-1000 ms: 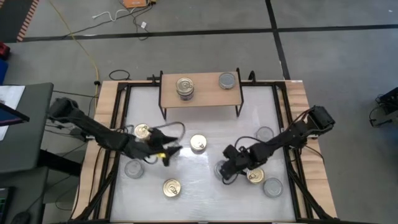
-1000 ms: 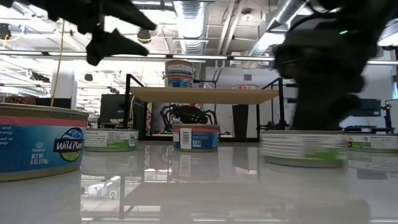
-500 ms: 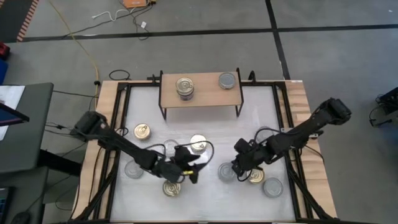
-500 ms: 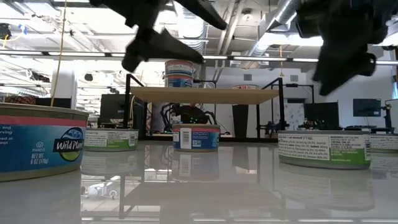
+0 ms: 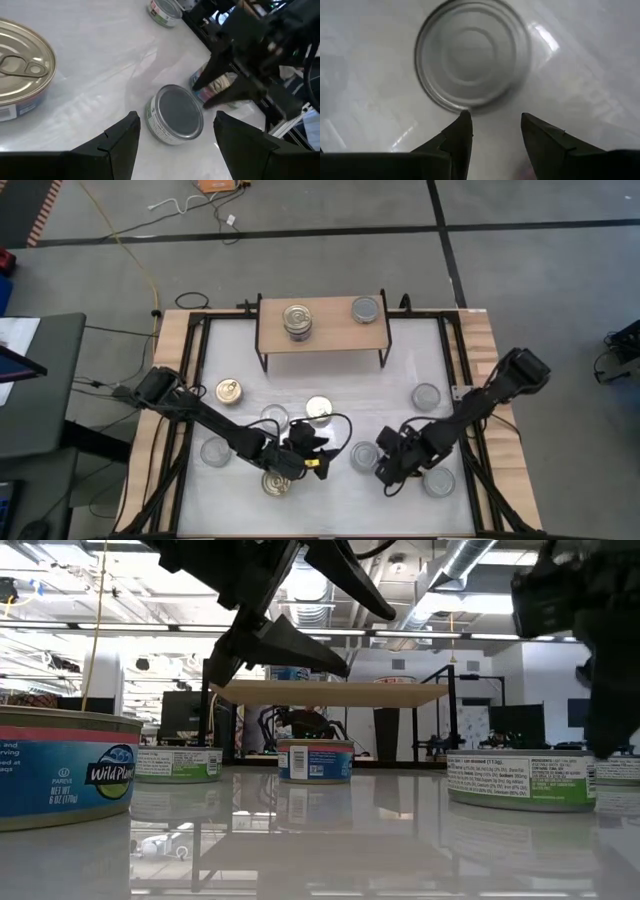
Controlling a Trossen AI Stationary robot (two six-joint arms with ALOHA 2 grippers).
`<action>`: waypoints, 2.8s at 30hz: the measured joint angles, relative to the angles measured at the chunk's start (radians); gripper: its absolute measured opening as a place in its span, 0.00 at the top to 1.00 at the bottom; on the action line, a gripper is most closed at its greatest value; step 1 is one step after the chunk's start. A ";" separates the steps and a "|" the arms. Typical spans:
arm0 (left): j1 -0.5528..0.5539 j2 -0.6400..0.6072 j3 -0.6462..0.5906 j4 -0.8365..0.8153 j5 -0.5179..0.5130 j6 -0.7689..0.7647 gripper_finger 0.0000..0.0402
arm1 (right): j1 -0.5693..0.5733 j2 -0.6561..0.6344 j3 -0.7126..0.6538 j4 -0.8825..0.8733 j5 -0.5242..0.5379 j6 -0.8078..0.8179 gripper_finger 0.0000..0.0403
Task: Stack canned seafood by type on shelf
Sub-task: Stack the green white tuna can on top of the other green white tuna can on the shelf
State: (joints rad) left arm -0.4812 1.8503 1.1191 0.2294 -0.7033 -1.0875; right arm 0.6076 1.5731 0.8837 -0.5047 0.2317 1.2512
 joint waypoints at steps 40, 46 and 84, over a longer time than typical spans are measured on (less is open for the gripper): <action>-0.010 0.000 -0.001 -0.036 0.098 -0.227 0.40 | -0.150 -0.289 -0.382 0.558 0.066 -0.046 0.52; -0.011 0.000 -0.001 -0.039 0.108 -0.244 0.40 | -0.178 -0.306 -0.434 0.630 0.061 -0.010 0.52; 0.011 0.149 0.038 -0.146 0.162 -0.677 0.40 | -0.144 0.048 -0.256 0.699 0.074 0.104 0.78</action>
State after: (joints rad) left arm -0.4702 1.9995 1.1573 0.0830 -0.5415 -1.7644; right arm 0.4633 1.6215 0.6277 0.1940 0.3055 1.3551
